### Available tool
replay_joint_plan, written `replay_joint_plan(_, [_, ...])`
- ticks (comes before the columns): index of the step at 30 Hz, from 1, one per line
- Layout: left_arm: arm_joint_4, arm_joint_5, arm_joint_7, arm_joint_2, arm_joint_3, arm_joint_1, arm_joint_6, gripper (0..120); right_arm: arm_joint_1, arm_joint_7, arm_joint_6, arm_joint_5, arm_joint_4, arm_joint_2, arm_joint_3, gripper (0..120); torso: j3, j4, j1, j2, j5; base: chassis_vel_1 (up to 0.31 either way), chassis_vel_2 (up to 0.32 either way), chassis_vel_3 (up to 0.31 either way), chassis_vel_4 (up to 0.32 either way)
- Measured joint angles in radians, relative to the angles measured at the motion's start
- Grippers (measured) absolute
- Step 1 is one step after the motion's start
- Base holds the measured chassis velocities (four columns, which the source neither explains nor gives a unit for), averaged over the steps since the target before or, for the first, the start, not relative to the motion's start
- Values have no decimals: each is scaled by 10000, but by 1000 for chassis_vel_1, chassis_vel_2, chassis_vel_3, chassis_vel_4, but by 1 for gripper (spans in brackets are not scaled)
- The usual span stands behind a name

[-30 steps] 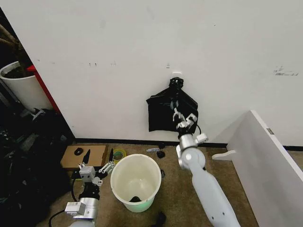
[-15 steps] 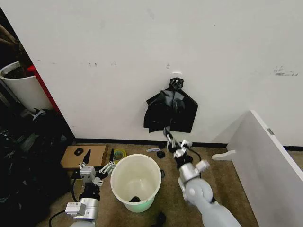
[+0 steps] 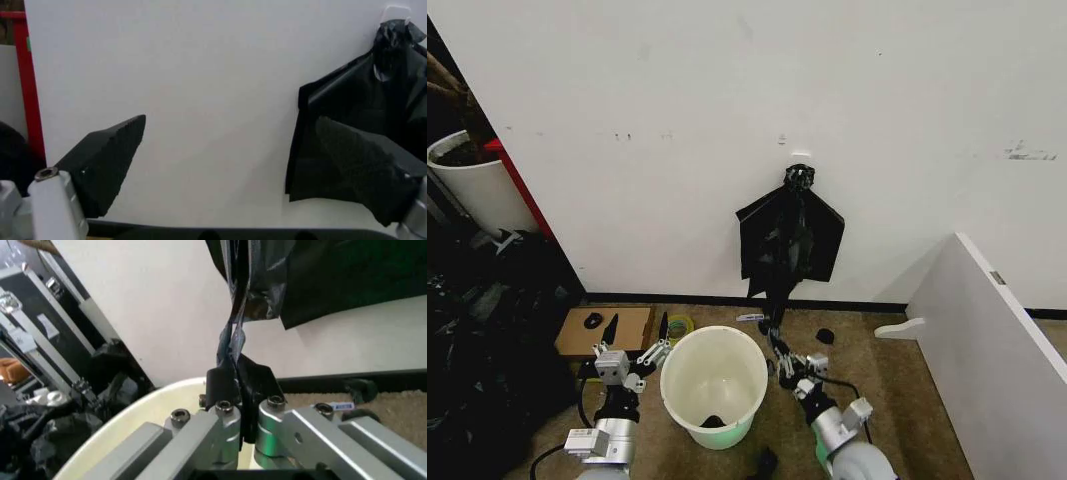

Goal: Place the garbage bag over the trash bin.

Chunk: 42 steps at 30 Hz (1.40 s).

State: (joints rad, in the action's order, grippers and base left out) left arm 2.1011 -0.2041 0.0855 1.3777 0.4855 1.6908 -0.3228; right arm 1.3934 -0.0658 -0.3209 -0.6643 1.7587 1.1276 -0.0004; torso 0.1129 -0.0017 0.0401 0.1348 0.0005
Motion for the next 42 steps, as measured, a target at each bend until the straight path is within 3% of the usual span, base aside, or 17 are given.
replay_joint_plan(12, [-123,44,-18,23,-42,-164,5,100,98,-33,-677,1589,-367,-23,52,0,1,-1,0,0,-1,0,0,0,0])
replay_joint_plan(17, [-214,12,-20,-2,-32,-227,22,100,-270,-267,-1781,2999,-462,325,659,17,1,2,0,0,-1,0,0,0,0])
replay_joint_plan(20, [-245,-13,-20,-26,-14,-275,59,100,-366,-412,-2539,4890,-207,385,1289,30,1,2,0,0,-2,0,0,0,0])
replay_joint_plan(24, [-272,-32,-19,-41,-9,-336,88,100,-127,102,-2713,6476,137,293,1668,43,1,1,0,0,-1,0,0,0,0])
replay_joint_plan(27, [-300,-41,-18,-43,-17,-376,99,100,251,1189,-2427,7338,333,176,1659,57,1,-1,0,0,-1,0,0,0,0])
replay_joint_plan(29, [-307,-41,-17,-45,-27,-381,100,100,402,1684,-2253,7705,397,162,1640,60,1,0,0,0,0,0,0,0,0])
replay_joint_plan(35, [-454,-77,-15,-117,-41,-504,106,100,1493,3968,-578,8655,1661,-98,1288,86,1,-1,0,0,-2,0,0,0,0])
replay_joint_plan(42, [-577,-185,-12,-187,-41,-606,108,100,2213,5139,456,8973,2813,-233,1155,100,0,2,0,0,-2,0,0,0,0])
